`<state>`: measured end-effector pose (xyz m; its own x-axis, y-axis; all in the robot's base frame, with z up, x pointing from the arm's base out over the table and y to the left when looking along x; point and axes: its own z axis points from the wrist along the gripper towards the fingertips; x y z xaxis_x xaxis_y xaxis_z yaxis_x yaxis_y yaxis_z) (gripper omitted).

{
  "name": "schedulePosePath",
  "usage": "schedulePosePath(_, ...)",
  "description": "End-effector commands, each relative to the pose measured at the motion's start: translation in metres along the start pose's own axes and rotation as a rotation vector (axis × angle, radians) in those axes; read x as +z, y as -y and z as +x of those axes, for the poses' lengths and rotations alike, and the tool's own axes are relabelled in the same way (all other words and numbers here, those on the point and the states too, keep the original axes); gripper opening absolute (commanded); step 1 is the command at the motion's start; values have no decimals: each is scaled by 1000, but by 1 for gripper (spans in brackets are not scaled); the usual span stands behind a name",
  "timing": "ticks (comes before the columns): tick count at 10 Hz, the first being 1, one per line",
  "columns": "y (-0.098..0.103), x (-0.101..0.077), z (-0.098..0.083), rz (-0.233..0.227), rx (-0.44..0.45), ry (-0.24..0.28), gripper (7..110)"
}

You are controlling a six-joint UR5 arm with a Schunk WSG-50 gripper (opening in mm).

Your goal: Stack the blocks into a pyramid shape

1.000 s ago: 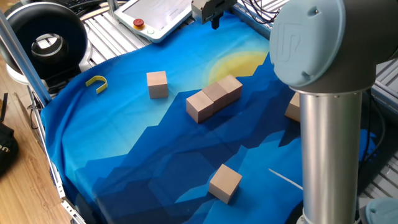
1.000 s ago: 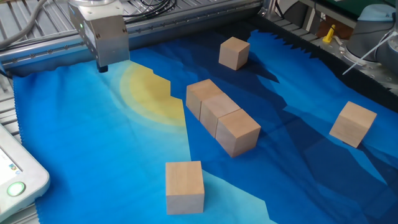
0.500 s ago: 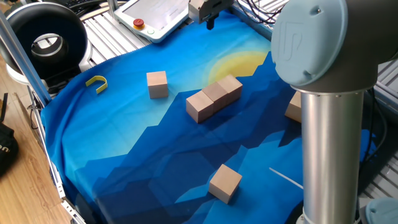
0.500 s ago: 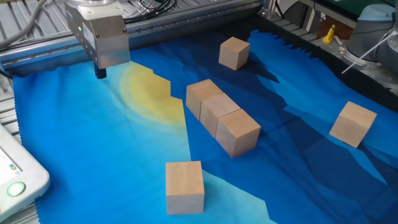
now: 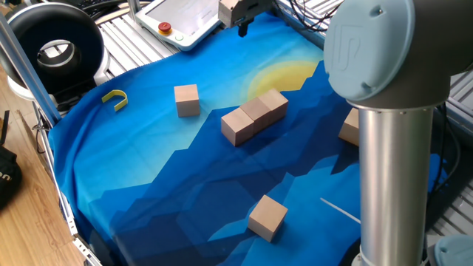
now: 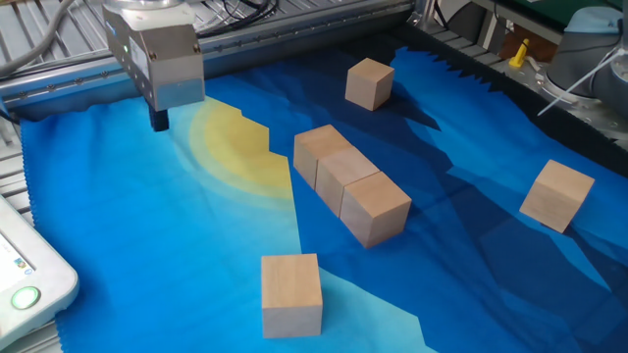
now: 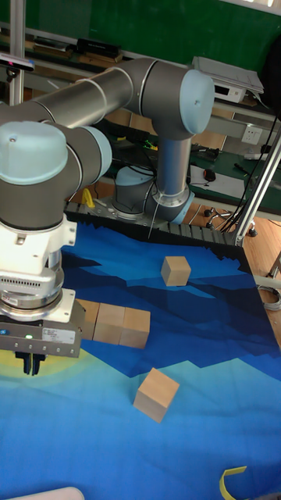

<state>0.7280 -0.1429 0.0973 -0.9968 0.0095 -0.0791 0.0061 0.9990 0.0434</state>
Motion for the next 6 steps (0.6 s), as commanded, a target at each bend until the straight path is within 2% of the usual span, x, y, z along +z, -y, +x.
schedulePosePath(1,-8,-8,12,-27,4,-20,7)
schedulePosePath(2,-7,-17,33,-17,12,-51,7)
schedulePosePath(3,-7,-25,65,-26,3,-89,7)
schedulePosePath(4,-9,-30,106,-66,-16,-132,7)
schedulePosePath(5,-2,-29,137,-48,-26,-159,7)
schedulePosePath(6,3,-24,158,-39,-23,-173,7)
